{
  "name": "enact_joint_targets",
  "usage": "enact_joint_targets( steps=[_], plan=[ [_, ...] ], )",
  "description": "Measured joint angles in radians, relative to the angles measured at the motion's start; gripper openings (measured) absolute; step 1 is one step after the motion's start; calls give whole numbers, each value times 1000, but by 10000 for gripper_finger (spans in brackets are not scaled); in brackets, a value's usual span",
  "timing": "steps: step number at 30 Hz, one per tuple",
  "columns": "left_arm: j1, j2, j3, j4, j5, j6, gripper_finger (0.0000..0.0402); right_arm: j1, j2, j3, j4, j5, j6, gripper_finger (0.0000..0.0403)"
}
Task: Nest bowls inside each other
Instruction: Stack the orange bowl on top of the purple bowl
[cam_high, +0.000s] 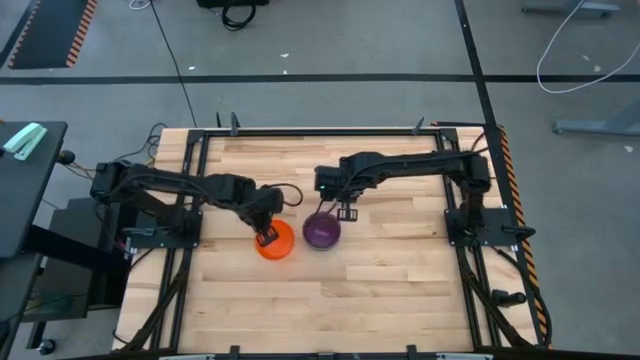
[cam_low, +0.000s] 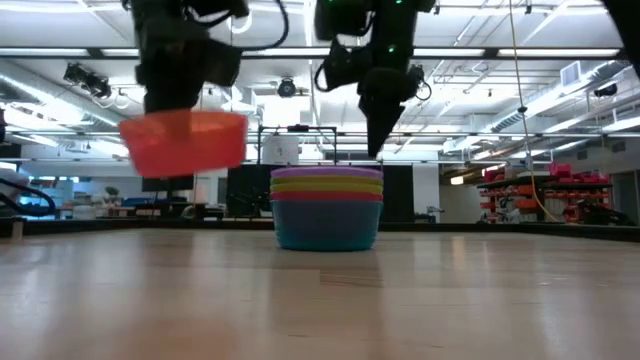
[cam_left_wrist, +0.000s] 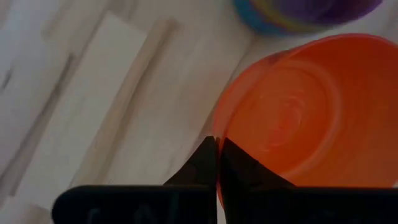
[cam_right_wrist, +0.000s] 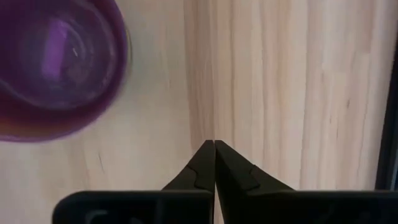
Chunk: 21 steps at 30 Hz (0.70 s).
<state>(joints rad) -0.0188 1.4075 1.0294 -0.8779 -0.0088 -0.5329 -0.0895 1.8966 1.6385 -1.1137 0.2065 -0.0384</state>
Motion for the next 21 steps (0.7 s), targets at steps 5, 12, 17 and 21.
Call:
enact_joint_targets(
  steps=[5, 12, 17, 21],
  plan=[
    [28, 0, 96, -16, 2, 30, 7, 0, -203, -203, 203, -43, -1, 4],
    [82, 0, 208, 6, 5, 82, 7, 3, -509, -520, 423, -45, 122, 5],
    [117, 17, 265, 26, 26, 101, 7, 24, -624, -695, 481, -46, 196, 3],
    [129, 80, 304, 39, 77, 118, 7, 69, -653, -824, 597, -47, 216, 2]
  ],
)
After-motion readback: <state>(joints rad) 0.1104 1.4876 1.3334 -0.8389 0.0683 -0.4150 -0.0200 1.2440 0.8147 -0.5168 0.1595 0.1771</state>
